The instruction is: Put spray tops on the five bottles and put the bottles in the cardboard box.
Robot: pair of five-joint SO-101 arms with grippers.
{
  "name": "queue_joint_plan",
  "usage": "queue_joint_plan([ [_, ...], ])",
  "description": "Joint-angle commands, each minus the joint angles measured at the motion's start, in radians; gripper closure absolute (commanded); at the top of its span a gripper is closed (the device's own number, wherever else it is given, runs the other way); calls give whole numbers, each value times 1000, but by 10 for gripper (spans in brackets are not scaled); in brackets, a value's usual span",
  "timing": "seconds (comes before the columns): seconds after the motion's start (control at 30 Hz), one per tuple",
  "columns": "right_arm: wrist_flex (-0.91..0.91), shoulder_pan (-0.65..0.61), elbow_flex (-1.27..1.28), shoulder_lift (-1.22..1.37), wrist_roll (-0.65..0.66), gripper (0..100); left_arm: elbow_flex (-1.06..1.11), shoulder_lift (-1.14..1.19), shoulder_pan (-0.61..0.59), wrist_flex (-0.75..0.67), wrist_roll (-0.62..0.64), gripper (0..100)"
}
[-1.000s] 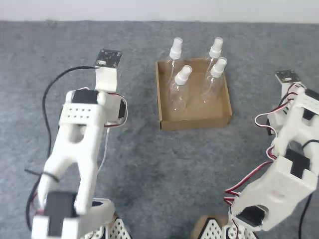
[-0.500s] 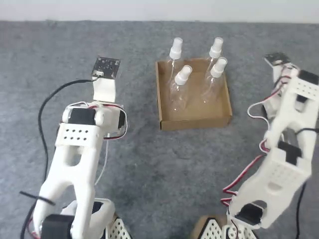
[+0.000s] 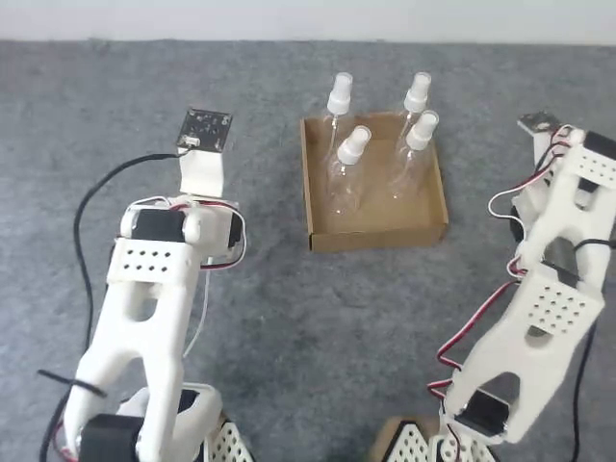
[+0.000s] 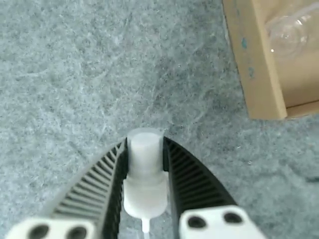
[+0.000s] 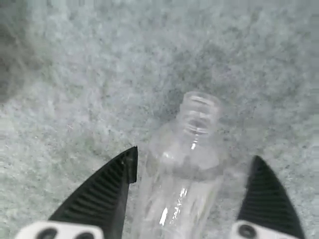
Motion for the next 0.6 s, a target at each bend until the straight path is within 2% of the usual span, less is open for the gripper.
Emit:
queue_joint_plan([
  [0.0,12,10,-60,-19,15,801,7,-46,-2,-25,12,988],
  [0.07,16,10,-60,-19,21,827,12,-46,0,-25,12,988],
  [0.27,16,16,-81,-27,17,993,5,-52,-6,-25,12,988],
  [0.4,99,16,-195,-88,9,993,-47,-55,-9,-17,12,988],
  [0.57,234,-5,-367,-252,-133,993,-220,-55,-9,80,14,988],
])
